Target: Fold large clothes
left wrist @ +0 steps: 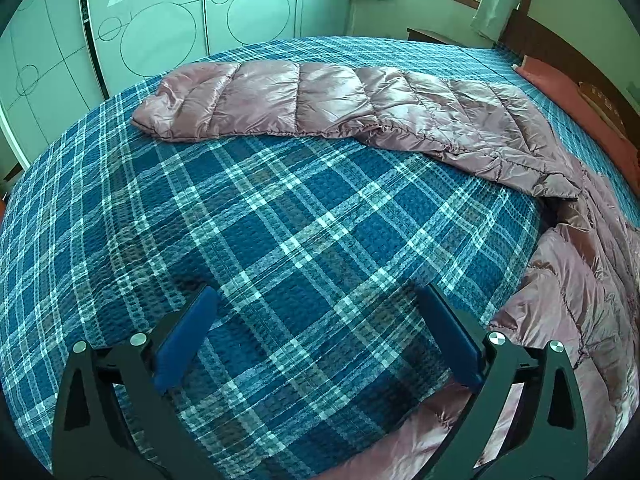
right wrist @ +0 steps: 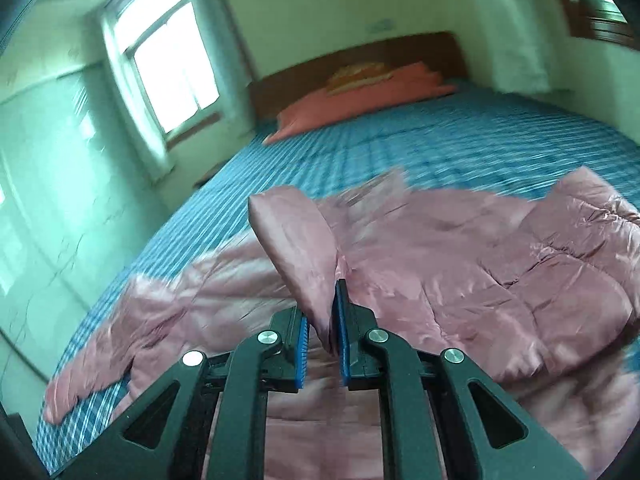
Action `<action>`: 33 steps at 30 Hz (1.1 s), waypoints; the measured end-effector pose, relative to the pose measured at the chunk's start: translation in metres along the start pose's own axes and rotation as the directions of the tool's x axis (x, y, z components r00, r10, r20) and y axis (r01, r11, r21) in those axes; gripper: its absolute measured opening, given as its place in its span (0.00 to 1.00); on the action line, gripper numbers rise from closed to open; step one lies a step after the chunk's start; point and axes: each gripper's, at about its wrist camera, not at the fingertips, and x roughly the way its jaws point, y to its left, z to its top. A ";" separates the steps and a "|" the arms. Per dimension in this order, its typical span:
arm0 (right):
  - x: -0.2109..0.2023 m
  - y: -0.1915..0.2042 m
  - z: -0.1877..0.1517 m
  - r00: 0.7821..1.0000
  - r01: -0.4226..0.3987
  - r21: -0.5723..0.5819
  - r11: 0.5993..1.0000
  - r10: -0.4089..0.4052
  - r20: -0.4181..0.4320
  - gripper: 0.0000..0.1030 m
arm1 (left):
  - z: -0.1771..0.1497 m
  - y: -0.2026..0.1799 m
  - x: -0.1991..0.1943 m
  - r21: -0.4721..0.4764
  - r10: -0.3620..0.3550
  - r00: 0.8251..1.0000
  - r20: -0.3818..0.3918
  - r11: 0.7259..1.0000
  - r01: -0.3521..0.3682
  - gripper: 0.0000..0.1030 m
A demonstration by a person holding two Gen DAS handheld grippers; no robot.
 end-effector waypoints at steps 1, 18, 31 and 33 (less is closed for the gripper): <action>0.005 0.003 -0.001 1.000 -0.009 -0.011 1.000 0.009 -0.015 0.12 | 0.000 0.000 0.000 0.001 0.001 1.000 -0.001 1.000 -0.001 0.98; 0.006 0.023 -0.019 0.963 -0.192 -0.064 0.979 0.176 -0.204 0.69 | -0.004 -0.006 0.003 0.015 0.020 1.000 0.003 1.000 -0.020 0.98; -0.027 -0.194 -0.009 0.916 0.344 0.019 0.939 -0.332 -0.224 0.51 | -0.004 -0.006 0.004 0.017 0.022 1.000 0.003 1.000 -0.022 0.98; -0.027 -0.188 -0.008 0.918 0.340 -0.018 0.940 -0.336 -0.211 0.53 | -0.004 -0.007 0.004 0.017 0.021 1.000 0.003 1.000 -0.021 0.98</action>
